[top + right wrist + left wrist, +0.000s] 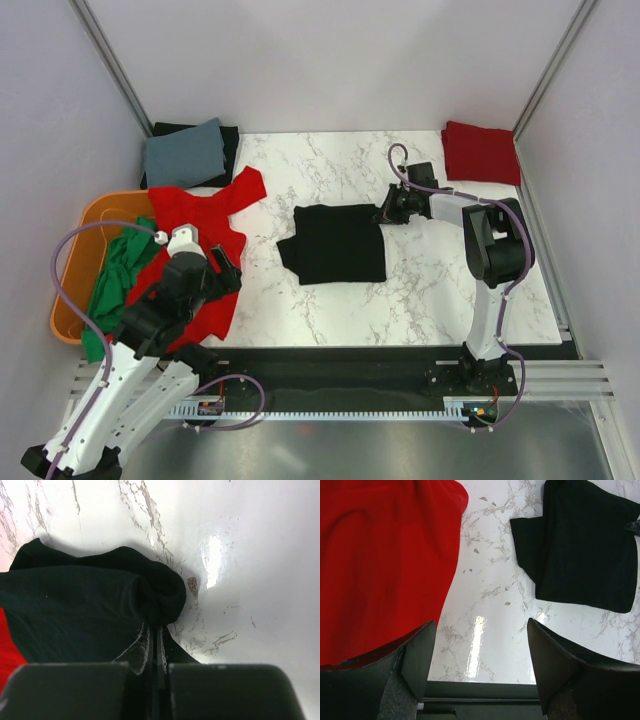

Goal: Fold and stack the t-shirts
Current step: Neatly place the folded tshirt to the corner

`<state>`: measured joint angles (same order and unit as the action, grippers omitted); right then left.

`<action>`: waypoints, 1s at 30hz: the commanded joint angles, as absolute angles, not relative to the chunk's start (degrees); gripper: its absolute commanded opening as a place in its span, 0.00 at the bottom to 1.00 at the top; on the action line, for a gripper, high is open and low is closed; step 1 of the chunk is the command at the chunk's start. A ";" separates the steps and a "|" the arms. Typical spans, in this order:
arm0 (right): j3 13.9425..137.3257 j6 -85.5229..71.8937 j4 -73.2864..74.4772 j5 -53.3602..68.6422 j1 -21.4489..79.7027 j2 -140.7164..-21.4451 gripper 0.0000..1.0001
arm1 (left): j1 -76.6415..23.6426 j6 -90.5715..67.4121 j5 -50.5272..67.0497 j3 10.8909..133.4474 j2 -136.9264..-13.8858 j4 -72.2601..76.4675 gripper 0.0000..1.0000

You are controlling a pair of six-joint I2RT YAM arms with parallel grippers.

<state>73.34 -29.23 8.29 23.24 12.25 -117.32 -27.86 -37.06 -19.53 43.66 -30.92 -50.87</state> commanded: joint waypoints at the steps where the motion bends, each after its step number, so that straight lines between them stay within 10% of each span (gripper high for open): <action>1: 71.10 -27.69 11.16 20.57 11.69 -118.92 0.00 | -27.60 -37.97 -20.92 44.30 -30.24 -49.75 0.79; 15: 89.63 -10.47 30.14 -13.15 6.77 -110.56 0.00 | -25.58 -38.50 -20.92 44.47 -25.67 -50.19 0.69; 30: 116.80 1.84 31.91 -19.87 0.26 -120.06 0.00 | -22.06 -37.97 -18.02 44.65 -28.30 -49.75 0.61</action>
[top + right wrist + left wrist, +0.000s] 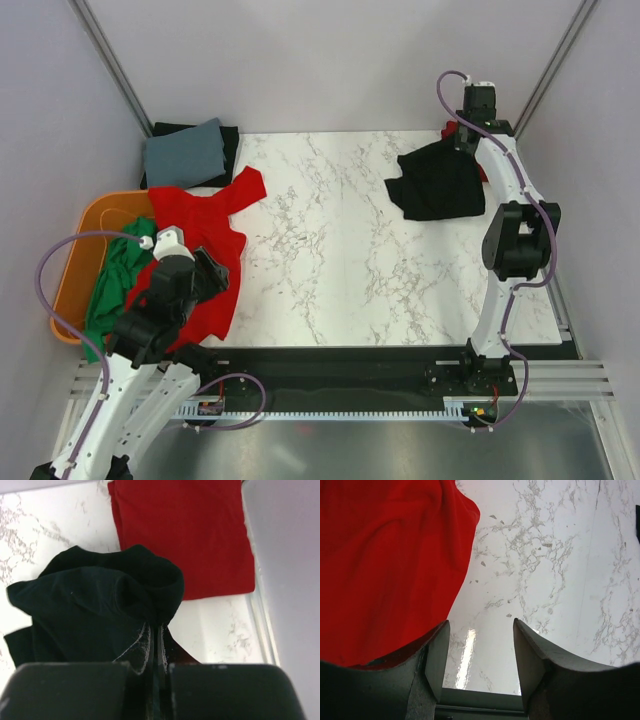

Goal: Fold and stack the t-shirts
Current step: Neatly place the folded tshirt to the corner

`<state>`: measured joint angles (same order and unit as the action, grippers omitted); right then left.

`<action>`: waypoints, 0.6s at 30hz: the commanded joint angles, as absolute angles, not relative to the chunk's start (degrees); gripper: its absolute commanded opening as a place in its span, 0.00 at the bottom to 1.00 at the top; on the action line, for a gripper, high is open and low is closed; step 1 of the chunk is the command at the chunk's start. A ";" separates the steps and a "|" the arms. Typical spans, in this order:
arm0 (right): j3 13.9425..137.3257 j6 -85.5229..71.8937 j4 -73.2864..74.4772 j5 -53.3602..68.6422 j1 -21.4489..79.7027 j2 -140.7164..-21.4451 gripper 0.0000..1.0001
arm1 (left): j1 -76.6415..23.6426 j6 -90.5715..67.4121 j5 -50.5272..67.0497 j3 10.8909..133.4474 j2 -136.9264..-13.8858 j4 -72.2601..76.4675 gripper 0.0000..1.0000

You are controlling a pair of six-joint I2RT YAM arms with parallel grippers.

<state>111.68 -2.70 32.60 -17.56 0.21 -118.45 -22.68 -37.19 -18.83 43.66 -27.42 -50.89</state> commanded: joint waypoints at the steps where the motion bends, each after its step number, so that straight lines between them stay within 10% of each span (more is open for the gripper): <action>1: 118.81 1.93 31.56 -19.17 -1.30 -120.41 0.00 | -21.89 -37.97 -17.93 44.65 -28.56 -49.75 0.60; 18: 130.16 6.77 27.95 -10.55 -6.50 -120.76 0.00 | -21.88 -38.06 -17.93 44.47 -29.71 -49.83 0.59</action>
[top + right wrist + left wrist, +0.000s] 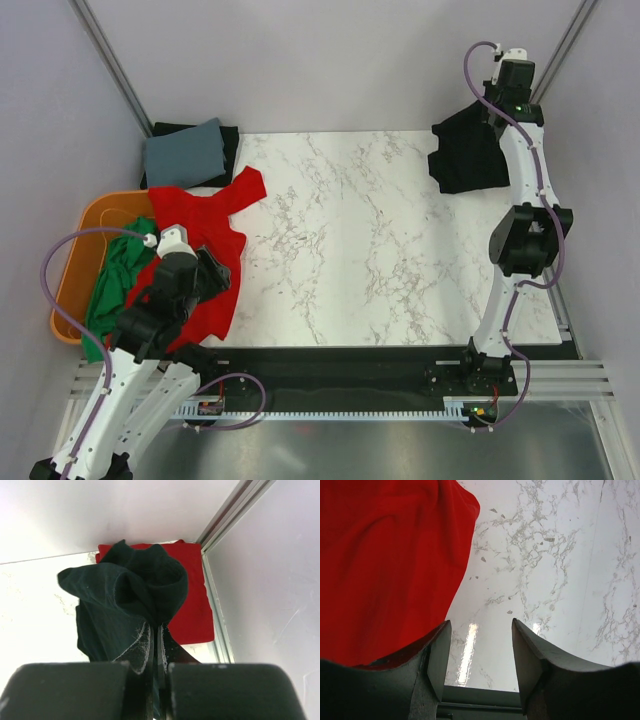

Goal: Fold and stack the t-shirts
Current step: Neatly place the folded tshirt to the corner

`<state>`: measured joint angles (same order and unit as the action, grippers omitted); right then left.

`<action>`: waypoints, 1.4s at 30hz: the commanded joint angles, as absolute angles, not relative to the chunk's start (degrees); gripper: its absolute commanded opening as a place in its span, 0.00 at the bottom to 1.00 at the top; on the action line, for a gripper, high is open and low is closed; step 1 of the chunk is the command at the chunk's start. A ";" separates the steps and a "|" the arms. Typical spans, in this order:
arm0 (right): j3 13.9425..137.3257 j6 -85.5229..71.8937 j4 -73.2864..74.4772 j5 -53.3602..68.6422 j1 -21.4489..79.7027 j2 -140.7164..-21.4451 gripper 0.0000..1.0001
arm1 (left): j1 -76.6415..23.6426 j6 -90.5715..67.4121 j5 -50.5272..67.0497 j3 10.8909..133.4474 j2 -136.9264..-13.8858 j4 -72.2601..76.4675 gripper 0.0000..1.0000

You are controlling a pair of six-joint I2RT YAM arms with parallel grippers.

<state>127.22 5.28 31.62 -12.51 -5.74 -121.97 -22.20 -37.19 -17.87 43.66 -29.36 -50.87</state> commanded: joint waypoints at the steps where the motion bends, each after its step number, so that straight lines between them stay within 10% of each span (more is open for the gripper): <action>1: 130.25 6.85 27.69 -10.29 -6.59 -120.85 0.00 | -21.88 -38.06 -17.93 44.39 -29.71 -49.83 0.59; 31: 138.08 9.32 11.39 -9.40 -13.62 -137.80 0.00 | -21.80 -38.15 -17.93 44.47 -31.64 -49.83 0.59; 32: 137.90 8.79 8.38 -9.75 -14.93 -139.55 0.03 | -21.80 -38.14 -18.02 44.47 -31.64 -49.75 0.59; 34: 139.39 2.49 2.21 -11.34 -16.52 -144.83 0.75 | -21.80 -38.14 -17.93 44.47 -31.55 -49.83 0.59; 36: 140.36 -2.00 2.63 -12.38 -17.75 -145.98 0.97 | -21.80 -38.23 -18.19 44.39 -30.94 -49.83 0.59; 42: 129.66 -2.81 2.28 -14.85 -14.33 -134.68 0.98 | -21.53 -38.06 -17.84 44.39 -31.20 -49.75 0.59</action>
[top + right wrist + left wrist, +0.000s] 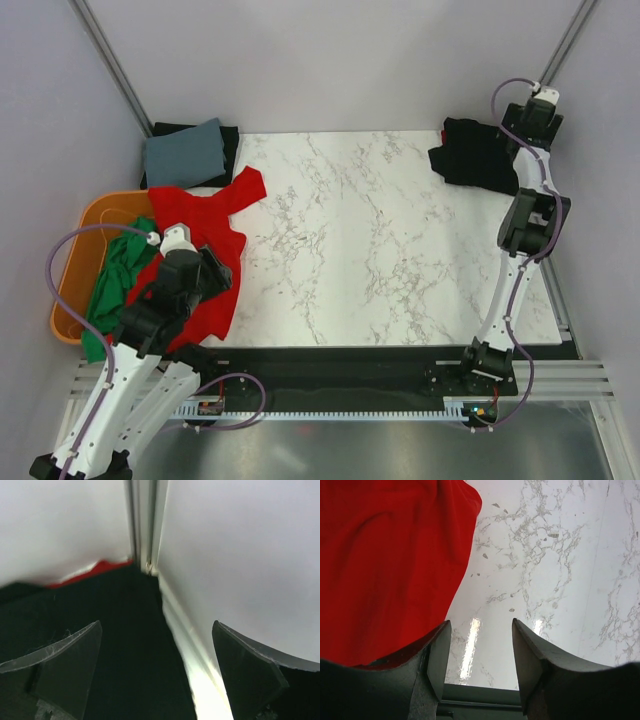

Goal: Fold and stack the t-shirts
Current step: Neatly place the folded tshirt to the corner, then reset both grippers

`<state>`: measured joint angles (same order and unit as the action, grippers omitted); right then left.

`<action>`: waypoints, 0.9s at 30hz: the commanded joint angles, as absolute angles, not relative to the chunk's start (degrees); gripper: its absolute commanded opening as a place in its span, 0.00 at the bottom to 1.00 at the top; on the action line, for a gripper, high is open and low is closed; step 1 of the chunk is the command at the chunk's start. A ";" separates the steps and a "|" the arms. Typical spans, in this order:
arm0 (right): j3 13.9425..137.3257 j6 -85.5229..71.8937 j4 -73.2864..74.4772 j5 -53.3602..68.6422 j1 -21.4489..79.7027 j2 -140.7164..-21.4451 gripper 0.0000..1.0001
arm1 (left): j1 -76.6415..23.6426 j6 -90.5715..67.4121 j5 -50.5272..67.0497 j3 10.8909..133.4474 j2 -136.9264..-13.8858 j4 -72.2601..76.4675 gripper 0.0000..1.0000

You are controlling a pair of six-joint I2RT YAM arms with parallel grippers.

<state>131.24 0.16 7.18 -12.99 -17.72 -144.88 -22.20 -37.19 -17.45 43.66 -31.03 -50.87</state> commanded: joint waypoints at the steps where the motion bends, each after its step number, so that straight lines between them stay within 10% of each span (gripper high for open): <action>1: 128.42 -3.51 2.72 -16.25 -13.89 -132.56 0.98 | -21.45 -38.06 -17.67 44.38 -31.38 -49.66 0.60; 12: 91.01 -22.94 11.51 -6.94 -2.74 -91.79 0.98 | -20.57 -37.53 -16.96 44.12 -31.82 -49.31 0.67; 27: 40.36 -40.34 12.13 -7.20 44.27 -62.67 0.98 | -20.48 -36.56 -16.61 43.68 -29.71 -48.34 0.88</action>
